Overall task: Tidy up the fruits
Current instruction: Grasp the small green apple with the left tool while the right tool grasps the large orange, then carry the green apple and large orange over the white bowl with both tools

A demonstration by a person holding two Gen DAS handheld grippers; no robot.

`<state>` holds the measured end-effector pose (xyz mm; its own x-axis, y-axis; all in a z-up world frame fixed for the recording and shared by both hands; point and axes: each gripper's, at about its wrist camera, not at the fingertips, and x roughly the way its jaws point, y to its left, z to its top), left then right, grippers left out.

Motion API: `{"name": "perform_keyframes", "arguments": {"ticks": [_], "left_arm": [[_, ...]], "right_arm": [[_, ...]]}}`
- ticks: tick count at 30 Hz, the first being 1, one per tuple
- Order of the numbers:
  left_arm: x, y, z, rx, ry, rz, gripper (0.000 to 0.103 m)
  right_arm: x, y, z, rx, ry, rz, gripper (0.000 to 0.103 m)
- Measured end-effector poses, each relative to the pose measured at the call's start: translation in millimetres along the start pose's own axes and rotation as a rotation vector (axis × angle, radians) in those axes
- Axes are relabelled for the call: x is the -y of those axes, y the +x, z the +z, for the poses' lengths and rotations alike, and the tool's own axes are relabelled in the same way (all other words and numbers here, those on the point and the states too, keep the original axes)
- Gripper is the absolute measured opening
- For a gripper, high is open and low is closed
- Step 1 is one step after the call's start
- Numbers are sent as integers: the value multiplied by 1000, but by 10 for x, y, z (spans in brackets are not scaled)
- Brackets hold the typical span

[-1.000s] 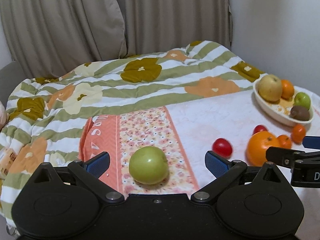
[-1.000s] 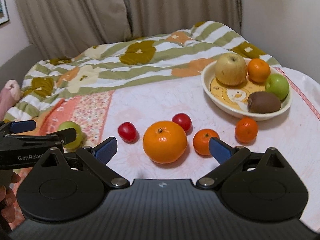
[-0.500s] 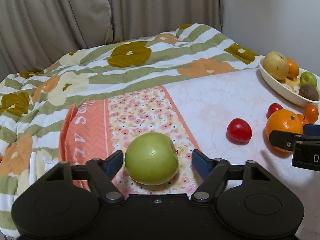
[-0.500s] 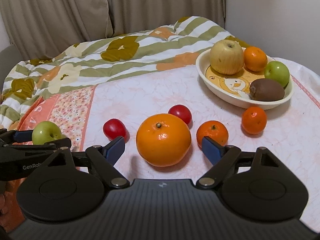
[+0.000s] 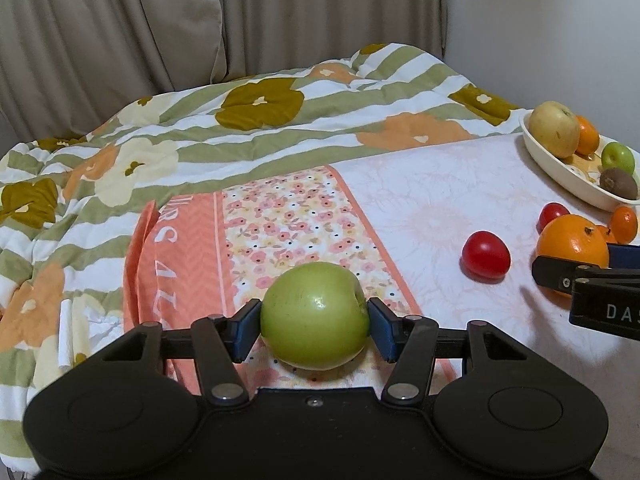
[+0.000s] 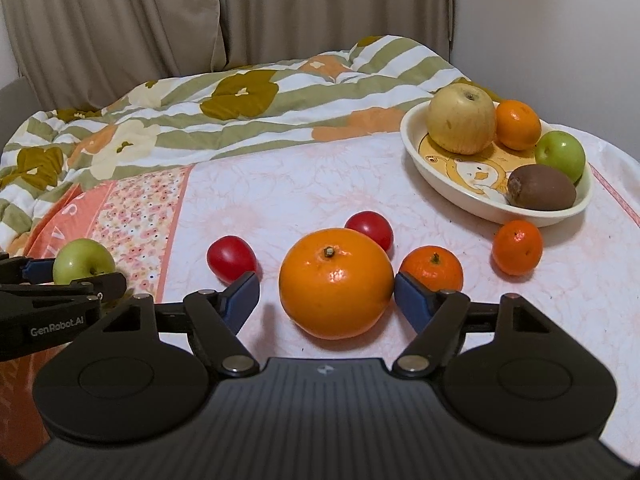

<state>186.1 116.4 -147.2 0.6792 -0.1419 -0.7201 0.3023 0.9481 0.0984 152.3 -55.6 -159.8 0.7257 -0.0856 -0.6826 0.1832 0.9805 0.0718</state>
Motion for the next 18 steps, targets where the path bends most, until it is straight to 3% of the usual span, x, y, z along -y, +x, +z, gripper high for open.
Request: {"name": "perform_keyframes", "arguments": {"ticks": [8,12,18], "left_arm": [[-13,-50,-29,-6,-11,-5,61],[-9,-100,-55,-5,-19,-3,61],[21,-203,-56,2,-29,-3,61]], "right_arm": [[-46,22,-29,18,-36,-15,89],[-75,51,-34,33,-79,-45,78],[-55,49,-30,43,-112,-29,77]]}}
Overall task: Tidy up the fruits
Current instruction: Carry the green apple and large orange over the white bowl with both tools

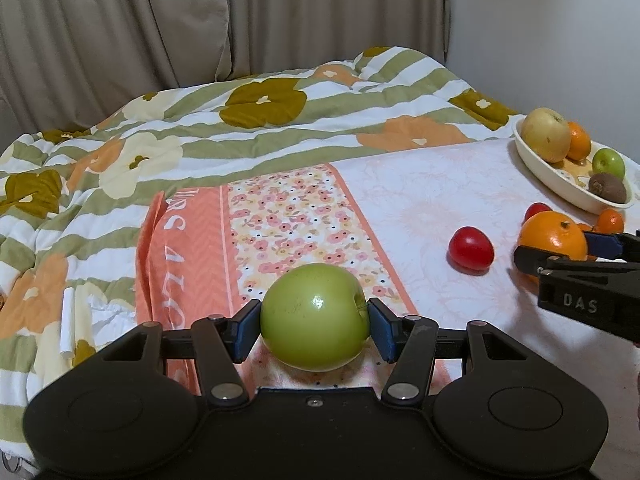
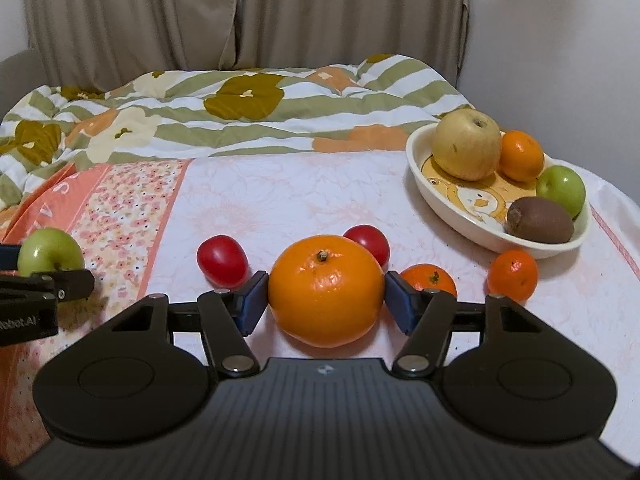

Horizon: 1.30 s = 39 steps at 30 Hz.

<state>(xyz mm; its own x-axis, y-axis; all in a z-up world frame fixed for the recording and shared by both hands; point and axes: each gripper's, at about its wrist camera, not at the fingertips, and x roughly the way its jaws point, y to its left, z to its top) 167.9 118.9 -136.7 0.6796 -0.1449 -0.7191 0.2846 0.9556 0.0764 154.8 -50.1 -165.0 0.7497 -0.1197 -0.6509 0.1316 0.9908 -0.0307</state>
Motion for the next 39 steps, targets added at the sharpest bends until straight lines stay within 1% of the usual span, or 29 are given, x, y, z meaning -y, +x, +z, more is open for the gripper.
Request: {"name": "perform_keyframes", "arguments": {"ticks": [3,6,8,12,19,24,30,35,39], "left_arm": [[25,-65,12,10,-2,4,61],[50,-141,28,18,-13,6,61],[75,-197,42,23,-21,8,61],[124,-328,80,26,-48,2,61],[311,-562,187,38,-66,6,61],[527,-719,312,59,-71,-1,61],[893,-849,528,96,-74,-18,61],[1208,-877,711,118,-80,-33,61],[1466,-827,849,125,-82,-40,61]], "right_arm": [[37,-23,1,-3,8,22,77],[35,-104,9,22,-26,27,77],[49,-168,32,34,-30,46,77],[125,-281,96,45,-22,84,76],[334,-523,245,76,-19,128,76],[593,-698,368,94,-14,147,76],[1029,-834,526,107,-3,154,76],[1426,-867,660,107,5,158,76],[1736,-841,772,108,1,164,76]]}}
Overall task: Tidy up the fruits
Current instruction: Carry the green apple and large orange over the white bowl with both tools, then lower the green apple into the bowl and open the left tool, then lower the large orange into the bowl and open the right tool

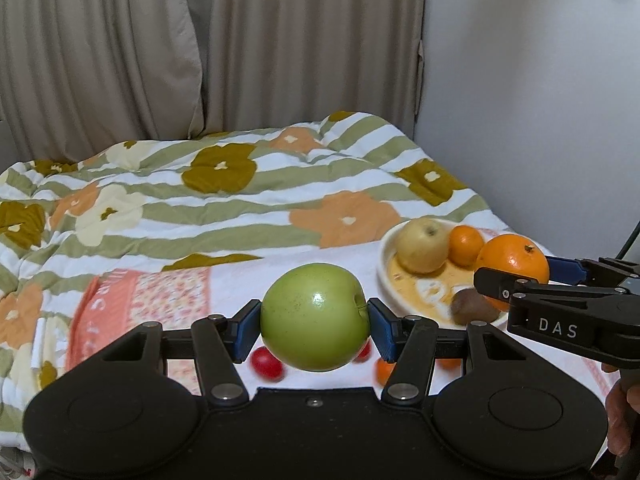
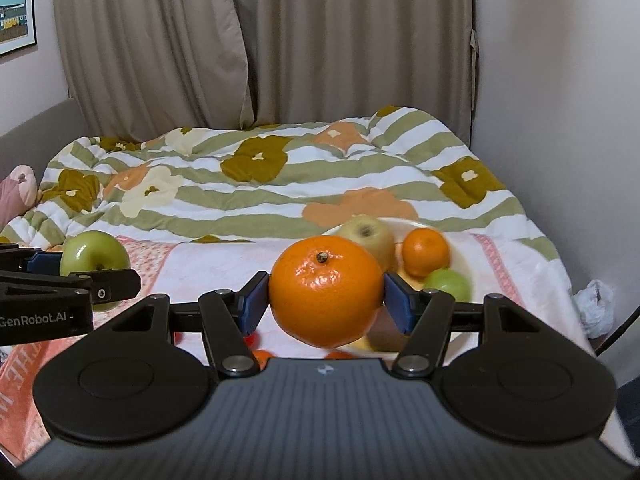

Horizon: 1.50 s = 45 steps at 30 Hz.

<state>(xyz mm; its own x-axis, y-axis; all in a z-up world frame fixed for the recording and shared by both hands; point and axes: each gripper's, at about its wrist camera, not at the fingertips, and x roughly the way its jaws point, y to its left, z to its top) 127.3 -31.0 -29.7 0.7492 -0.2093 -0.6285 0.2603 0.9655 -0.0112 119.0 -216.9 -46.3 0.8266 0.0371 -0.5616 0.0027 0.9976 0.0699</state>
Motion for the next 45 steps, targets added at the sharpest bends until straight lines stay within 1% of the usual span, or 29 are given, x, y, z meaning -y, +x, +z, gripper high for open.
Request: {"name": "perform_keyframes", "arguments": {"ticks": [6,12,18,25,29,32,34,35,38,41,45], "left_arm": [[366,317,137,-21,0,-16,61],[680,771,223,-56,2,-24,61],[942,1236,242,-104,17,-23,61],[1133,1615,230,-163,31,-9,61],[1198,1710,223,-183,43,0,61],[1192,1725,220,-192,30,-4,62],[1180,1666,237,-163,26,-4,72],[1180,1647,256,-152,32,-1,81],[1159,1559,278,-127,51,5,85],[1077,1446,255,-117,39,-1,95],[965,1263,216,-105,12,25,97]], "right_arm": [[481,124,151,-10,3,17,76],[835,371,217,-30,-17,39,76],[1129,652,244,-56,-33,61,76],[1323,857,232,-74,-36,75,76],[1385,908,224,-82,-39,85,76],[1401,933,223,-87,-38,87,76],[1397,926,214,-87,-36,87,76],[1392,927,213,-88,-33,88,76],[1386,915,225,-88,-31,92,76],[1347,892,240,-85,-35,97,76],[1285,891,262,-83,-47,109,76]]}}
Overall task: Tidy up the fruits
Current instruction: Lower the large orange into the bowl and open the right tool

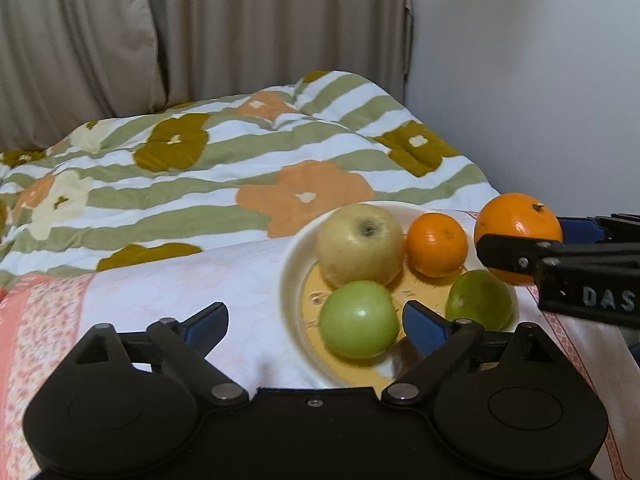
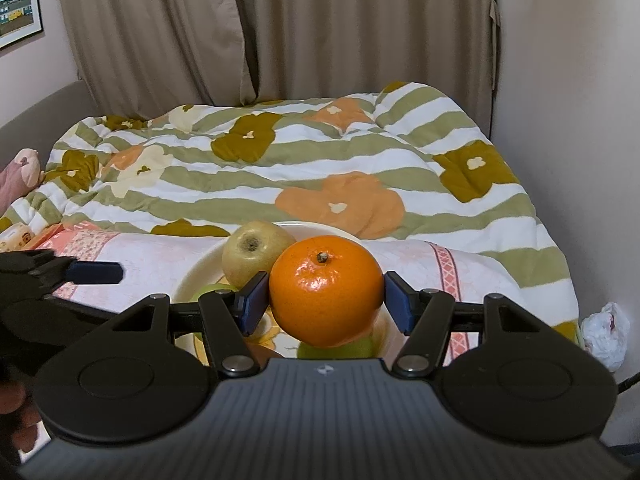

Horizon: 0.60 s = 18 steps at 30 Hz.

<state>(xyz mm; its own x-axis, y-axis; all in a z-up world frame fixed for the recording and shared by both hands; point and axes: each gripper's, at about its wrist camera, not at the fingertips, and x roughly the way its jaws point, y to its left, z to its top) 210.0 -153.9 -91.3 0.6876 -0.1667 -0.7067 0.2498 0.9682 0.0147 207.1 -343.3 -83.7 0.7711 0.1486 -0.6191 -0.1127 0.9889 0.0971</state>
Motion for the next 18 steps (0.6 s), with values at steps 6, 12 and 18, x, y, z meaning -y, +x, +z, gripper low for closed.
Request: {"name": "perform_keyframes", "arguments": {"ticks": [6,12,18], "left_arm": [[-159,-224,-81,10,-33,39,98],[-306,-319,-172,5,-64,80,98],[-364,-303,-271,-13,-96,89,99]], "right_arm": [[-204,119,56,0,-52,25,76],[-394,302,30,-8,-110,48,76],[-435,429,-40,-24,-118,55,76]]}}
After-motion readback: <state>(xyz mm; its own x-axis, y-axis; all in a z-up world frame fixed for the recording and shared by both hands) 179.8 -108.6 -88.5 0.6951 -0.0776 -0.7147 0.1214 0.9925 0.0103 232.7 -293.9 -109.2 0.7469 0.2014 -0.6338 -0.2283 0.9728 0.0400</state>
